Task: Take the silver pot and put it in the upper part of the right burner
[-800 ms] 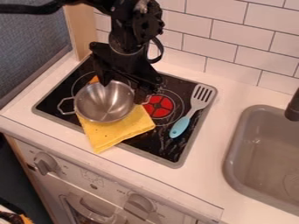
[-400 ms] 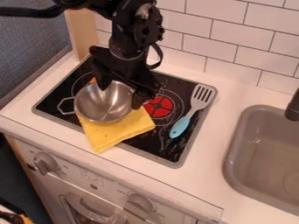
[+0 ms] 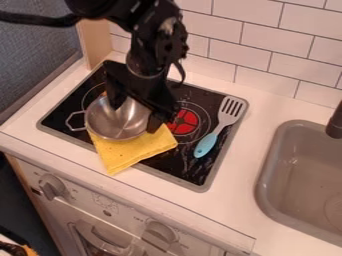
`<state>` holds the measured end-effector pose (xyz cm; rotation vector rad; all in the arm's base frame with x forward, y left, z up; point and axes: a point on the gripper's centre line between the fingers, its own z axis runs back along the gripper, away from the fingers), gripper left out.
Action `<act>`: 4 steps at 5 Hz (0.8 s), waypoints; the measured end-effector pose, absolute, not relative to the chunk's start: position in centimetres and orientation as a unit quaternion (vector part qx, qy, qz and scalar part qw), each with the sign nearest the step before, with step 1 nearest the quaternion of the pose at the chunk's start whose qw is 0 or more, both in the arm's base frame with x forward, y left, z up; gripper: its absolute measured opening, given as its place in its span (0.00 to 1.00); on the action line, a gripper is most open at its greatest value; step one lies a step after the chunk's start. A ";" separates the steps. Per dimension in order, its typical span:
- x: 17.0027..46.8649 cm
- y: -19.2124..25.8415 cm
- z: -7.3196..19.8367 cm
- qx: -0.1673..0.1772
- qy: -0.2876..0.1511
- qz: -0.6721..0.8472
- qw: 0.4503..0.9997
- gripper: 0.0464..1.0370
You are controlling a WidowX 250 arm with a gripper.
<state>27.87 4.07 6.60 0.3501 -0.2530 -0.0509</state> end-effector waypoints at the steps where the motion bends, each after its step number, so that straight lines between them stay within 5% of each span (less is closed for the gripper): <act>1: 28.0 4.1 5.4 0.174 -0.116 -0.026 0.978 0.96; 3: 27.8 3.8 2.6 0.178 -0.078 -0.038 0.980 0.91; 4: 28.2 3.9 2.8 0.182 -0.085 -0.034 0.979 0.61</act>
